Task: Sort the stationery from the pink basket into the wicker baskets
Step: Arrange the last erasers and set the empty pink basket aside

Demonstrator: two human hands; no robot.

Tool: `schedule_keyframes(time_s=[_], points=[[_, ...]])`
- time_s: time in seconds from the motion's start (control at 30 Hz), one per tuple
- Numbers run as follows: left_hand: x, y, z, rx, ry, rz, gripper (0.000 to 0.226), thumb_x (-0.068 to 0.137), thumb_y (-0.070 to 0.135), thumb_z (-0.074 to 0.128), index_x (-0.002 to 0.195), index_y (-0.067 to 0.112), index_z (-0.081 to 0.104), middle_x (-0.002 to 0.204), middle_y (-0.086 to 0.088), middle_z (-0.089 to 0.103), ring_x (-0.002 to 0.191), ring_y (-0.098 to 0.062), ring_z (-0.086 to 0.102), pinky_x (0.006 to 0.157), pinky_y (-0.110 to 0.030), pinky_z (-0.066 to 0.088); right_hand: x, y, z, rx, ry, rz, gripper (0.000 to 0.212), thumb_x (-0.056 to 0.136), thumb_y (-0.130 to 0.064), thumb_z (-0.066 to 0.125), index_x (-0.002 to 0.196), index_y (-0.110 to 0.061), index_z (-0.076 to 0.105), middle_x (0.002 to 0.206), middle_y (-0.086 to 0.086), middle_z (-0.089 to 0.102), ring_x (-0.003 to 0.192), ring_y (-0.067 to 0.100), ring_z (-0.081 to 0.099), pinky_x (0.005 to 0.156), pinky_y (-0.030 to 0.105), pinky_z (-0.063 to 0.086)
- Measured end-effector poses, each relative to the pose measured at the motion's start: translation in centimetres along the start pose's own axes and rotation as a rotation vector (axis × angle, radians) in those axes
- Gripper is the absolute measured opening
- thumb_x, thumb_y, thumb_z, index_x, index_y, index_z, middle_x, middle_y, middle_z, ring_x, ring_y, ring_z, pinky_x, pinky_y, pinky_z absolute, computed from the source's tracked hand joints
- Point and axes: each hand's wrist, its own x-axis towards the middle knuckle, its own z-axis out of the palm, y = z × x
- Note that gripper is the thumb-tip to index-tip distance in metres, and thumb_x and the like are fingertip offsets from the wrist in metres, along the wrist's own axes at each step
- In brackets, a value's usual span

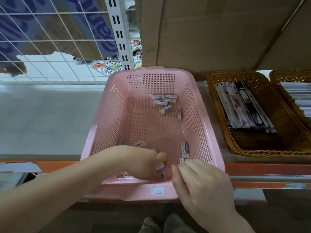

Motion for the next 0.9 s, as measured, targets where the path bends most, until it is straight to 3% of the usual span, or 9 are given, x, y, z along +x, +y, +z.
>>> schedule_keyframes(time_s=[0.13,0.27,0.33,0.53,0.67,0.9], points=[[0.1,0.3,0.5,0.144,0.096,0.051,0.038,0.094,0.037,0.055,0.122,0.015,0.042,0.109,-0.002,0.046,0.086,-0.016,0.045,0.077,-0.028,0.044,0.0,-0.1,0.1,-0.011,0.019,-0.006,0.063,0.1,-0.038,0.027,0.059,-0.018,0.07,0.056,-0.007,0.064,0.049,0.002,0.056,0.06,0.007,0.035],[0.8,0.0,0.7,0.17,0.168,0.069,0.034,0.089,0.034,0.064,0.101,0.02,0.036,0.091,0.001,0.051,0.071,-0.013,0.045,0.066,-0.025,0.039,0.1,-0.2,0.1,-0.012,0.026,0.001,0.064,0.101,-0.038,0.026,0.061,-0.018,0.071,0.057,-0.007,0.064,0.049,0.002,0.056,0.06,0.007,0.035],[1.2,0.0,0.6,0.164,0.189,0.071,0.034,0.088,0.035,0.064,0.103,0.017,0.04,0.091,0.0,0.054,0.07,-0.013,0.047,0.067,-0.027,0.043,0.2,-0.2,0.1,-0.017,0.024,0.001,0.063,0.101,-0.038,0.026,0.06,-0.018,0.069,0.056,-0.007,0.062,0.048,0.002,0.054,0.057,0.007,0.035],[3.3,0.3,-1.3,-0.039,0.403,0.095,0.036,0.09,0.031,0.059,0.113,0.007,0.045,0.109,-0.011,0.059,0.093,-0.025,0.058,0.079,-0.031,0.043,0.3,-0.3,-0.1,-0.023,0.023,0.01,0.061,0.101,-0.036,0.027,0.058,-0.019,0.067,0.055,-0.008,0.06,0.048,0.001,0.051,0.055,0.006,0.03],[5.0,1.7,-1.1,-0.158,0.533,0.039,0.046,0.092,0.026,0.055,0.133,0.011,0.039,0.131,-0.011,0.043,0.114,-0.027,0.052,0.092,-0.028,0.039,0.3,-0.4,-0.2,-0.028,0.019,0.018,0.061,0.101,-0.035,0.026,0.057,-0.02,0.065,0.054,-0.008,0.058,0.048,0.002,0.05,0.053,0.008,0.028],[5.8,2.1,-0.1,-0.142,0.415,0.008,0.066,0.089,0.03,0.059,0.143,0.009,0.027,0.139,-0.016,0.025,0.129,-0.032,0.027,0.107,-0.038,0.026,0.1,-0.4,-0.1,-0.016,0.018,0.027,0.059,0.1,-0.036,0.028,0.058,-0.02,0.066,0.055,-0.009,0.06,0.048,0.001,0.051,0.049,0.009,0.033]])
